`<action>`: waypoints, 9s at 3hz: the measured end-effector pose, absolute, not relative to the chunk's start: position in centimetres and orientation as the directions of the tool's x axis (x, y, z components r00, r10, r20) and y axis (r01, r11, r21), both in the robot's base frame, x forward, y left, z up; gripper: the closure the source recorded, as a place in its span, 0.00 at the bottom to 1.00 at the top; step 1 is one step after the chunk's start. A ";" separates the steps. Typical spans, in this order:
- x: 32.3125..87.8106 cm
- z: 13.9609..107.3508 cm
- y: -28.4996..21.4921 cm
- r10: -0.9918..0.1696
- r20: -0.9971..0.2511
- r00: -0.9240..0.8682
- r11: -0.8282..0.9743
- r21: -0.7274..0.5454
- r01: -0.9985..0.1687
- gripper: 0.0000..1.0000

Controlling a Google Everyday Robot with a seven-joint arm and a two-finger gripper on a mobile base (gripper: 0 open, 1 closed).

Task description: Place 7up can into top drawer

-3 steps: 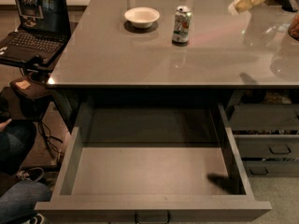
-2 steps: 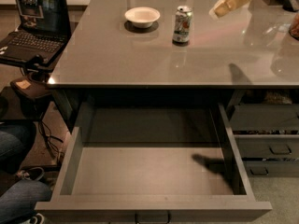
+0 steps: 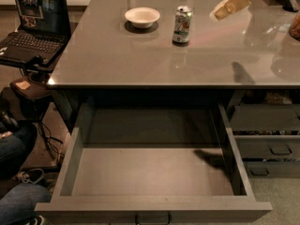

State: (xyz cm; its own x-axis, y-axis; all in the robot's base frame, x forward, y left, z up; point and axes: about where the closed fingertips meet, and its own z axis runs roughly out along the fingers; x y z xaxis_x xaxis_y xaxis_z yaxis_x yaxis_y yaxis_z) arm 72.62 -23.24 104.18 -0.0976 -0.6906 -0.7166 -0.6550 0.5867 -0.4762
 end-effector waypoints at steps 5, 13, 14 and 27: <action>80.2 94.5 -15.6 -0.424 -0.905 0.039 0.577 -0.303 -0.758 0.00; 86.2 91.8 -12.2 -0.335 -0.941 0.045 0.628 -0.258 -0.734 0.42; 86.2 91.8 -12.2 -0.335 -0.941 0.045 0.628 -0.258 -0.734 0.65; 46.0 73.7 -14.5 -0.664 -0.709 -0.238 0.404 -0.072 -0.912 1.00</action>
Offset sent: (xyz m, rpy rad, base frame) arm 0.0672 0.0629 -0.1252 0.4386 0.3019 0.1400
